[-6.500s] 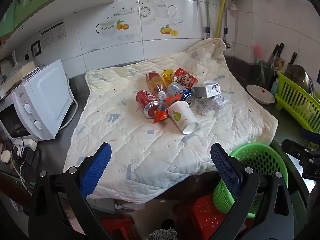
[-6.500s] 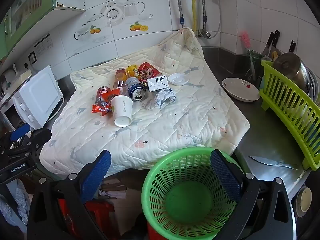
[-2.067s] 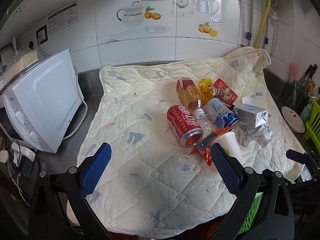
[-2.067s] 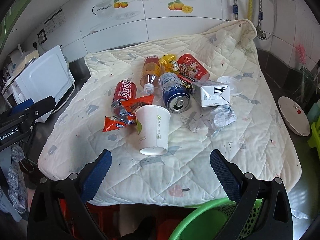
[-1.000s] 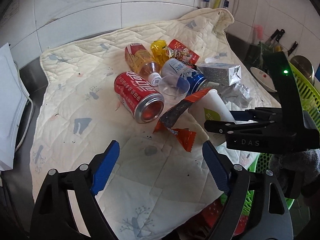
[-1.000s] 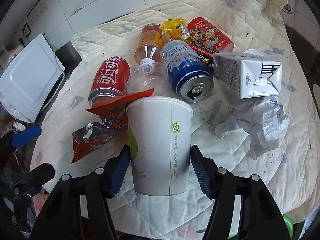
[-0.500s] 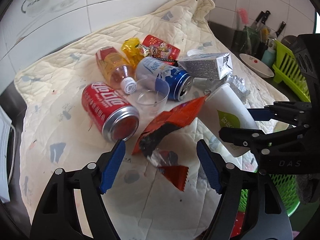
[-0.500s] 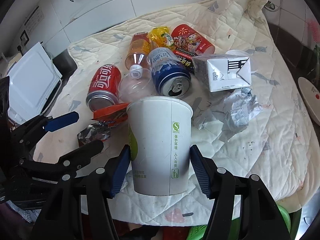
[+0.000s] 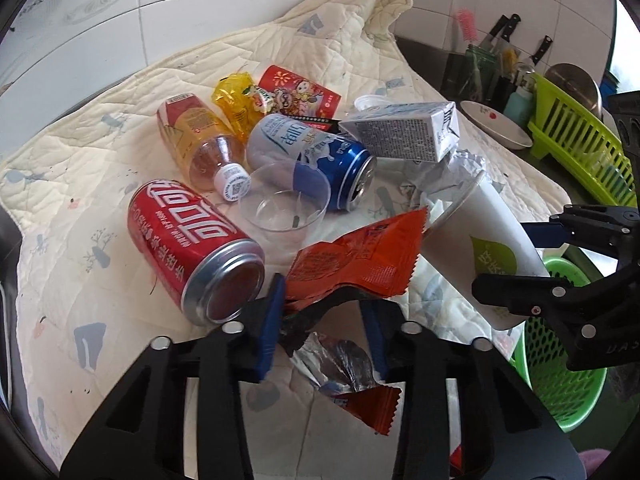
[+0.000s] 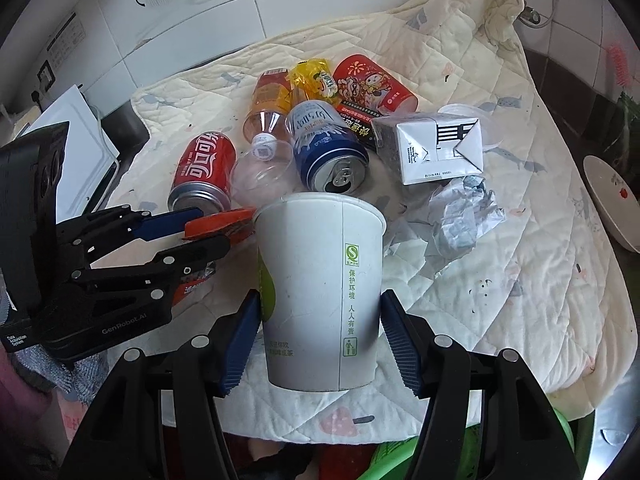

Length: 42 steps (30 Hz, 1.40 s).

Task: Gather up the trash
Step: 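Grasp the red snack wrapper with the left gripper while the right gripper holds the cup, then drop the paper cup and red wrapper into the green basket with both grippers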

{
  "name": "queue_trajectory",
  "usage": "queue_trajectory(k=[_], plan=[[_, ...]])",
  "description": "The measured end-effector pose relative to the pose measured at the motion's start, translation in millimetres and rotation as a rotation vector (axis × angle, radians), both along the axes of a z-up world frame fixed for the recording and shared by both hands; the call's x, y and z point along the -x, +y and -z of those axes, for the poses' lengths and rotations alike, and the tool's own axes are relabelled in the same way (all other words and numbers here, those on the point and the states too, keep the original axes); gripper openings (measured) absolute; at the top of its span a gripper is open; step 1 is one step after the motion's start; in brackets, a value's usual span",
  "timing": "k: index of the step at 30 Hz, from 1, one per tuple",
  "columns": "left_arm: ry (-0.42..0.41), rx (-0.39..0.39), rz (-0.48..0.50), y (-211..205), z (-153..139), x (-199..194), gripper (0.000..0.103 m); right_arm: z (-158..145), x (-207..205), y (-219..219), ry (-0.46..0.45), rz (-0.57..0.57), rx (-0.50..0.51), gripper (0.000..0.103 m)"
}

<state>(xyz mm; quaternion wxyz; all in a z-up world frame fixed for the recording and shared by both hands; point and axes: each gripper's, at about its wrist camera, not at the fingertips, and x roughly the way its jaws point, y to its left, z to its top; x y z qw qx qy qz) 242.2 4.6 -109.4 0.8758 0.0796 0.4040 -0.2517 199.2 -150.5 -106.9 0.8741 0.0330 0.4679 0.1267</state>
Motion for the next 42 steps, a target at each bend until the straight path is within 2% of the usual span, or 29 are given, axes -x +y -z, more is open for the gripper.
queue_trajectory(k=[1,3,9,15,24,33,42], plan=[[0.004,-0.001,0.007,-1,1,-1,0.019,-1,1,0,-0.004,0.002,0.002,0.059],[0.014,0.013,0.021,-1,1,-4,0.011,-3,2,-1,-0.006,0.004,0.006,0.059],[0.005,0.047,0.007,2,-7,-1,0.0,-6,10,-5,-0.019,0.013,0.015,0.059],[0.006,0.096,-0.016,6,-22,13,0.0,-11,28,-10,-0.039,0.012,0.02,0.059],[-0.003,0.168,-0.018,-2,-49,56,0.0,-14,83,-35,-0.065,0.02,0.072,0.059],[0.016,0.211,0.067,-45,-60,112,0.0,2,142,-91,-0.03,0.108,0.116,0.059],[0.061,0.216,0.177,-98,-52,157,0.0,23,183,-147,0.031,0.223,0.121,0.06]])
